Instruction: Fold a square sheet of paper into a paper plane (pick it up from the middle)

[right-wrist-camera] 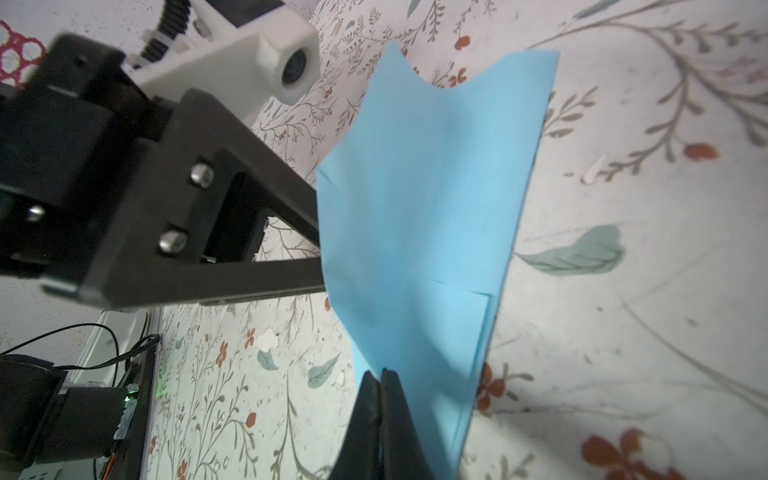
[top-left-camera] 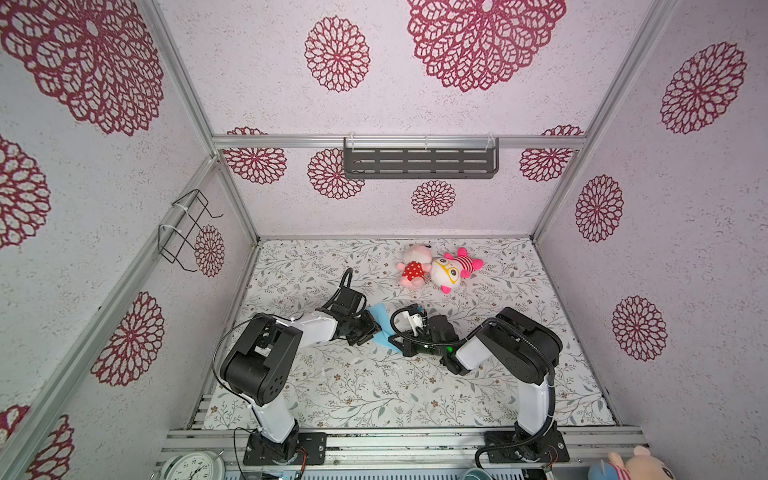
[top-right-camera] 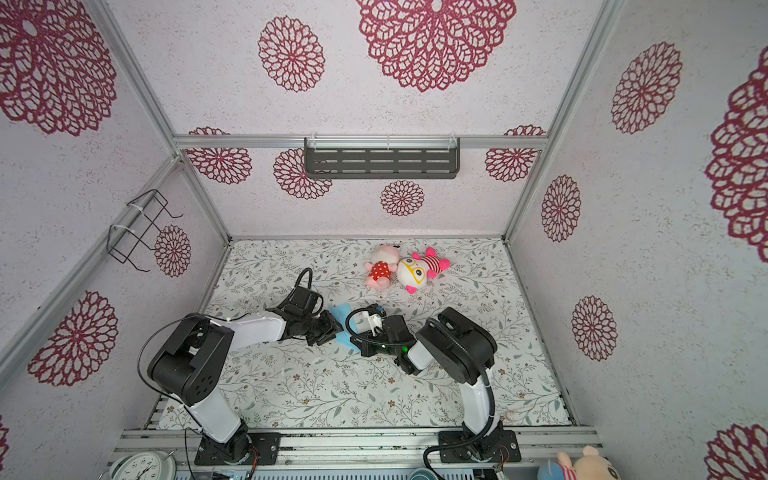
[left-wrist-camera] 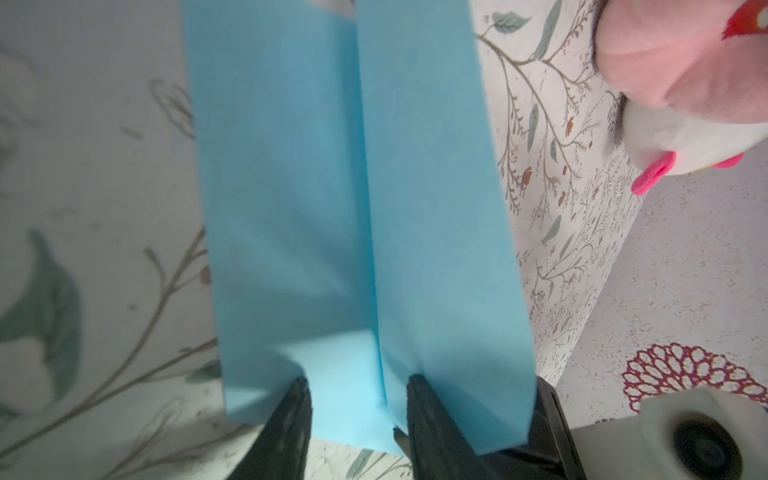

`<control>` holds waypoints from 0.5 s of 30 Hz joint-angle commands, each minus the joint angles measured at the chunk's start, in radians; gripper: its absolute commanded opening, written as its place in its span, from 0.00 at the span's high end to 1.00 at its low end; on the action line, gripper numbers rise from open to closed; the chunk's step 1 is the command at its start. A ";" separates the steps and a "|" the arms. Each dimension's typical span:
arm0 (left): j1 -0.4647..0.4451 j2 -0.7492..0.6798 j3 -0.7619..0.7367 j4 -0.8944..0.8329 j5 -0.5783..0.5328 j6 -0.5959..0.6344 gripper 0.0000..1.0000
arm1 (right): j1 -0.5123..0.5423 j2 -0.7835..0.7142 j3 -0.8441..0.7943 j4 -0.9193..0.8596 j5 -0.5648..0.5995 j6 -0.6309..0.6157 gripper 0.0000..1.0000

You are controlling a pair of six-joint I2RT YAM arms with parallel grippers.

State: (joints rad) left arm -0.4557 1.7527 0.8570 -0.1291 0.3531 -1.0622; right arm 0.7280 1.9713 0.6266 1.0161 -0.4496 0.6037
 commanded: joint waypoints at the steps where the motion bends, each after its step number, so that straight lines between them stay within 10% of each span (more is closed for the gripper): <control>1: -0.011 0.058 -0.029 -0.084 -0.045 -0.007 0.56 | -0.012 -0.011 0.027 -0.017 0.001 -0.006 0.89; 15: -0.015 0.072 0.006 -0.179 -0.087 -0.002 0.55 | -0.021 -0.043 0.042 -0.092 0.014 -0.049 0.89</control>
State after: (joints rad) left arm -0.4629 1.7645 0.8909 -0.1795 0.3378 -1.0660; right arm 0.7177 1.9633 0.6586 0.9298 -0.4450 0.5671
